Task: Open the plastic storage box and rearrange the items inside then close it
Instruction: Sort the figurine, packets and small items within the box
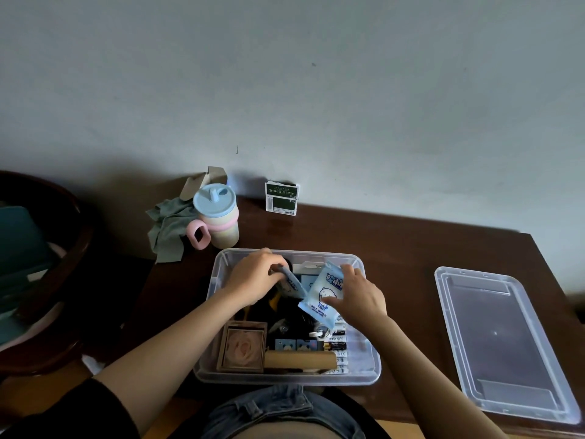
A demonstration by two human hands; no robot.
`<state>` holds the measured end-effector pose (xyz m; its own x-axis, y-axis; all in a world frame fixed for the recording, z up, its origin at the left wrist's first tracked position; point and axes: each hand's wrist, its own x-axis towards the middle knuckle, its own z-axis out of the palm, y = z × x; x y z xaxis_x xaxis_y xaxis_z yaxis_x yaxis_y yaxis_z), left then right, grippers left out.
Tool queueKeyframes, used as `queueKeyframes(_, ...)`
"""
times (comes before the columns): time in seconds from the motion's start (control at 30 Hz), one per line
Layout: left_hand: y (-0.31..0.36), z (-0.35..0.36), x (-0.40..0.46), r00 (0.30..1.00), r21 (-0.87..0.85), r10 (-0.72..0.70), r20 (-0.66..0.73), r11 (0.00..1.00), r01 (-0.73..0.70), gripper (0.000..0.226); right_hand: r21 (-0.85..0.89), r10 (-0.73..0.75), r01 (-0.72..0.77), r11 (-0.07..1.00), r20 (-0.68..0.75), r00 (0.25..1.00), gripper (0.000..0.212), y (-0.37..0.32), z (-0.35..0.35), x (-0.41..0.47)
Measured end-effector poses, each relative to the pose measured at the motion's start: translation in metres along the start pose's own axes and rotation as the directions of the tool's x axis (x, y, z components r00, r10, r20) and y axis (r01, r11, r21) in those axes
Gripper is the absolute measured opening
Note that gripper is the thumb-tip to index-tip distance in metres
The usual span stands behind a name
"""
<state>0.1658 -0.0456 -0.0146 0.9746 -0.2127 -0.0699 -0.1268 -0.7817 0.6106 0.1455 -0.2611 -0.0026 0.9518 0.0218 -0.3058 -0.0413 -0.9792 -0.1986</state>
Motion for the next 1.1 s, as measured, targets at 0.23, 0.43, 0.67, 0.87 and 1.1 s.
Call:
queueKeyframes(0.23, -0.017, -0.01, -0.007, 0.998, -0.259, -0.057, 0.02, 0.964, 0.061, 0.013, 0.061, -0.09, 0.105, 0.993, -0.209, 0.974, 0.039, -0.003, -0.005, -0.012)
queueKeyframes(0.43, -0.022, -0.003, -0.019, 0.983, -0.271, -0.129, 0.13, 0.949, 0.16, 0.018, 0.231, -0.421, 0.393, 0.89, 0.085, 0.903, 0.009, -0.024, -0.006, -0.023)
queueKeyframes(0.67, -0.01, 0.017, -0.045, 0.758, -0.056, 0.024, 0.652, 0.998, 0.017, 0.017, 0.049, -0.452, 0.459, 0.887, 0.302, 0.84, 0.027, -0.033, 0.008, -0.019)
queueKeyframes(0.87, 0.007, 0.029, -0.039, 0.761, 0.249, 0.103, 0.64, 0.909, -0.333, 0.013, 0.022, -0.385, 0.402, 0.915, 0.345, 0.856, 0.037, -0.023, 0.009, -0.014)
queueKeyframes(1.1, 0.013, 0.035, -0.035, 0.771, 0.393, 0.148, 0.619, 0.792, -0.467, 0.017, 0.047, -0.355, 0.362, 0.931, 0.339, 0.871, 0.03, -0.017, 0.007, -0.016)
